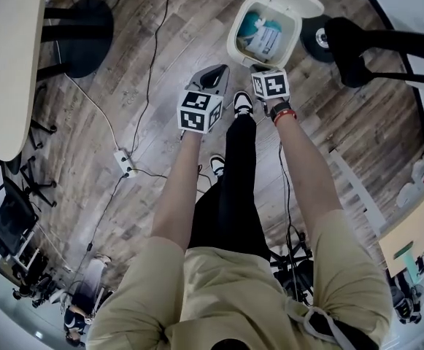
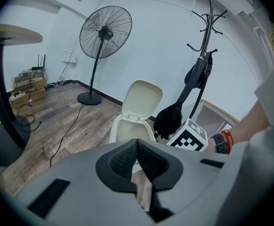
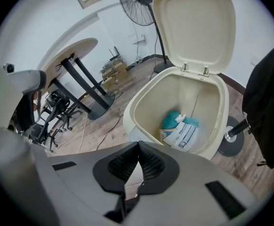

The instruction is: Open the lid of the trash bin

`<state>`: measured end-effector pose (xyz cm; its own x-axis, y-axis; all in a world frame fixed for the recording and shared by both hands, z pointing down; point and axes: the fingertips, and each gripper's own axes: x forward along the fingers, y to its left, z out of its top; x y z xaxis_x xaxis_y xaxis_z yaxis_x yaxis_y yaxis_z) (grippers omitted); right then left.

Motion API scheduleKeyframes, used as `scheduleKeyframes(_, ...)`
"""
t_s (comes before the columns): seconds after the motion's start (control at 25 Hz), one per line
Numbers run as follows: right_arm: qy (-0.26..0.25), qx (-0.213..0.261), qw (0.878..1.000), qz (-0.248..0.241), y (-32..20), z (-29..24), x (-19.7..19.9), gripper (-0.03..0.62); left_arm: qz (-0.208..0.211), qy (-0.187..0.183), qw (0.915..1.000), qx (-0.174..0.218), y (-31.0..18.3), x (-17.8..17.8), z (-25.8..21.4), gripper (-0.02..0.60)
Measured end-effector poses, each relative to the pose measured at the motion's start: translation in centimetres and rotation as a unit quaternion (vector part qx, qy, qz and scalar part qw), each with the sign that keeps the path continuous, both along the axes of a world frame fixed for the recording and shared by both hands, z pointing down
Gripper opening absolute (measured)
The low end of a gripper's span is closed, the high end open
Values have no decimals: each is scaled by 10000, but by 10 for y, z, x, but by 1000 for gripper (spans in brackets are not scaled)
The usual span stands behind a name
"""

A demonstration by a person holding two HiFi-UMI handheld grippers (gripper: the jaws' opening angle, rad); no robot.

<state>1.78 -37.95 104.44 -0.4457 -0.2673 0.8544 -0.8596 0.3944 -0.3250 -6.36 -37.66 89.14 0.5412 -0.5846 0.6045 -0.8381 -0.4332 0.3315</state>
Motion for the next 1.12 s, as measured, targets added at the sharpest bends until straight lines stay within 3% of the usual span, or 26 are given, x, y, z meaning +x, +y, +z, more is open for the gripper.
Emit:
scheduleKeyframes(0.6,-391,485,9955,719,43,-181,19,14,13,72,9999,155,45,-1,-134,23)
scheduleKeyframes(1.12,-487,1212,9867,971,104,-352,19,14,-52,171,9976,672,110,-11,-273,23)
